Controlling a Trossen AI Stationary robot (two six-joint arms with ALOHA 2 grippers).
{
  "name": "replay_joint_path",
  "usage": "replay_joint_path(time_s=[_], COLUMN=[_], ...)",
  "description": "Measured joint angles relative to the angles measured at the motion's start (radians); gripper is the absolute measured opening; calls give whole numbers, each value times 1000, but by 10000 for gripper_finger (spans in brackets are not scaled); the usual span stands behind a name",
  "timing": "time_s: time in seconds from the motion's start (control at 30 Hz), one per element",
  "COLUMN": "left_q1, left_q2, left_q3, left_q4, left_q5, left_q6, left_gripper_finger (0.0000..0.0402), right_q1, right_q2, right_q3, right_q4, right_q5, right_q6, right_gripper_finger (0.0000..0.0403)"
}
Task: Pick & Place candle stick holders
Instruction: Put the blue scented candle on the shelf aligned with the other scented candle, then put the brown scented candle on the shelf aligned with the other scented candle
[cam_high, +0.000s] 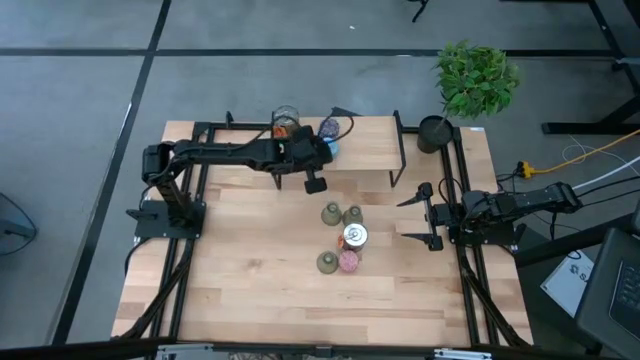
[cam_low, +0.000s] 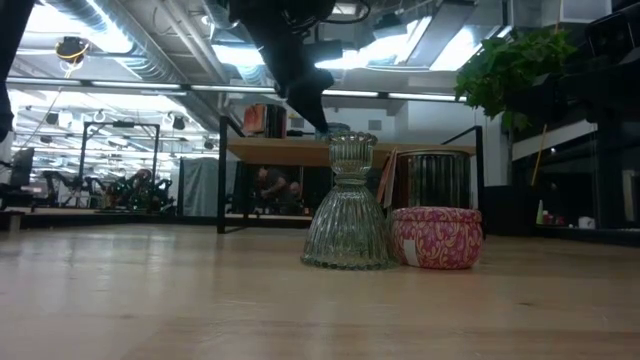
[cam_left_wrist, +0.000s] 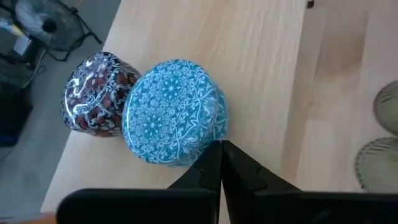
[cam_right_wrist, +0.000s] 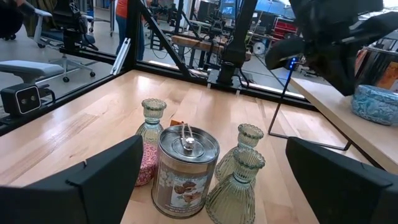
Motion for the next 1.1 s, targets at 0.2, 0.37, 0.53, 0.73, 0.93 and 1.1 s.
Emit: replay_joint_path(time_s=[0.2, 0.37, 0.53, 0.73, 0.93, 1.1], left_q1=[47, 64, 26, -125, -257, -333], left_q2=[0, 0, 0, -13, -105, -227], left_q3=[0, 0, 0, -1, -152, -361], left_q4=[26, 27, 12, -56, 69, 354], left_q5=[9, 84, 163, 174, 210, 289], left_q6=[-16, -35, -44, -62, -93, -131], left_gripper_finger=[2, 2, 2, 2, 2, 2], right_q1=[0, 0, 0, 0, 0, 0], right_q2=[0, 0, 0, 0, 0, 0], right_q3=[0, 0, 0, 0, 0, 0], right_q4=[0, 0, 0, 0, 0, 0], right_q5=[0, 0, 0, 0, 0, 0], right_q6=[0, 0, 0, 0, 0, 0], right_gripper_finger=[398, 398, 398, 398, 398, 398])
